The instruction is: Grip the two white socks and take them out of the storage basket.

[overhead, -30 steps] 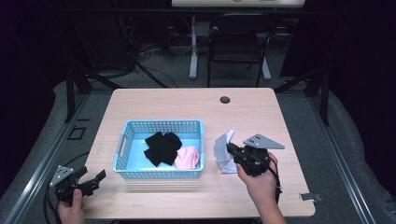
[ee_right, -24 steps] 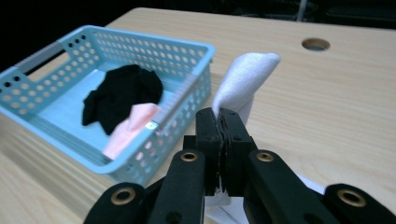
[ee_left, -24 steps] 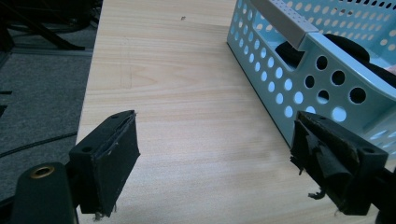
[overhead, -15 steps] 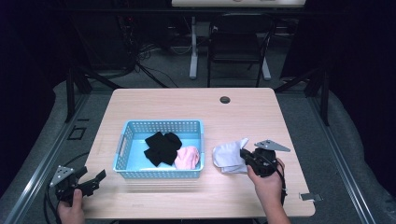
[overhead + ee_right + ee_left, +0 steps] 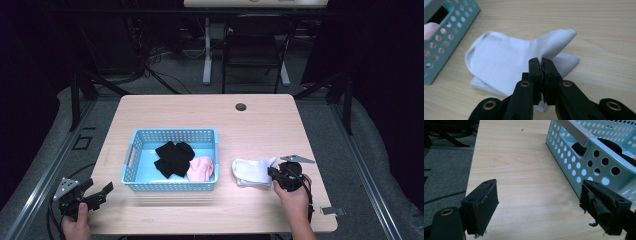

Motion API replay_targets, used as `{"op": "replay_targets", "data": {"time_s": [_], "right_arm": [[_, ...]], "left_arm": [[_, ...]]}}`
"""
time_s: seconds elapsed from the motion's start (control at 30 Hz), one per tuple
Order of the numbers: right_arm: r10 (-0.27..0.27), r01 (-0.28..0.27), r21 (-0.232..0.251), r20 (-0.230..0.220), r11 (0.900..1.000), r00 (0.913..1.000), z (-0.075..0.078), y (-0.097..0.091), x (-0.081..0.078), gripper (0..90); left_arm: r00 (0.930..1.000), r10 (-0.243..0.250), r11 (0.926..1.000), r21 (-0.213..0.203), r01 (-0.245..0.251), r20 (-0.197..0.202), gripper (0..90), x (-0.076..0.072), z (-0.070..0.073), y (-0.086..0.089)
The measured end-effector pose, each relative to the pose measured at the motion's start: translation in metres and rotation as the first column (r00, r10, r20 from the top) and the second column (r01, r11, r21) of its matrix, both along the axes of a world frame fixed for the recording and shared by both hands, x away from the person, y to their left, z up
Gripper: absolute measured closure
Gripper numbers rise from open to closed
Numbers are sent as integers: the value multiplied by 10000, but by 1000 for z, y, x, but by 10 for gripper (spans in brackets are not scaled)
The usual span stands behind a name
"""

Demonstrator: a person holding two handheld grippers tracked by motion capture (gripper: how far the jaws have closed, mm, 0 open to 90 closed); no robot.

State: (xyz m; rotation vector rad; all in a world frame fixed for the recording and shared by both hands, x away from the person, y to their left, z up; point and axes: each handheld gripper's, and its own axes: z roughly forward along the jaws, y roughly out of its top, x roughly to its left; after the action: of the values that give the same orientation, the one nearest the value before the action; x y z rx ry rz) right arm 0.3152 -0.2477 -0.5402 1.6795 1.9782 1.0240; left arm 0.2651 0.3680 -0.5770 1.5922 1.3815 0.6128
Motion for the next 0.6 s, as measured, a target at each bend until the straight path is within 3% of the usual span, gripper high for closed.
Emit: {"op": "replay_targets", "data": {"time_s": [0.23, 0.37, 0.43, 0.6], "right_arm": [[-59, 56, -388, -84, 9992, 9999, -3, -1, 0, 833], [-143, 147, -391, 94, 9991, 9999, -1, -1, -1, 738], [-188, 207, -536, 342, 9983, 9992, 1, -1, -1, 648], [-172, 199, -427, 625, 9989, 9979, 5, 0, -1, 554]], "left_arm": [[10000, 6, 10000, -10, -6, 11, 151, 0, 0, 0], [10000, 18, 10000, -18, -18, 8, 151, 0, 0, 0], [10000, 10, 10000, -13, -10, 12, 151, 0, 0, 0], [10000, 4, 10000, -4, -4, 3, 150, 0, 0, 0]]}}
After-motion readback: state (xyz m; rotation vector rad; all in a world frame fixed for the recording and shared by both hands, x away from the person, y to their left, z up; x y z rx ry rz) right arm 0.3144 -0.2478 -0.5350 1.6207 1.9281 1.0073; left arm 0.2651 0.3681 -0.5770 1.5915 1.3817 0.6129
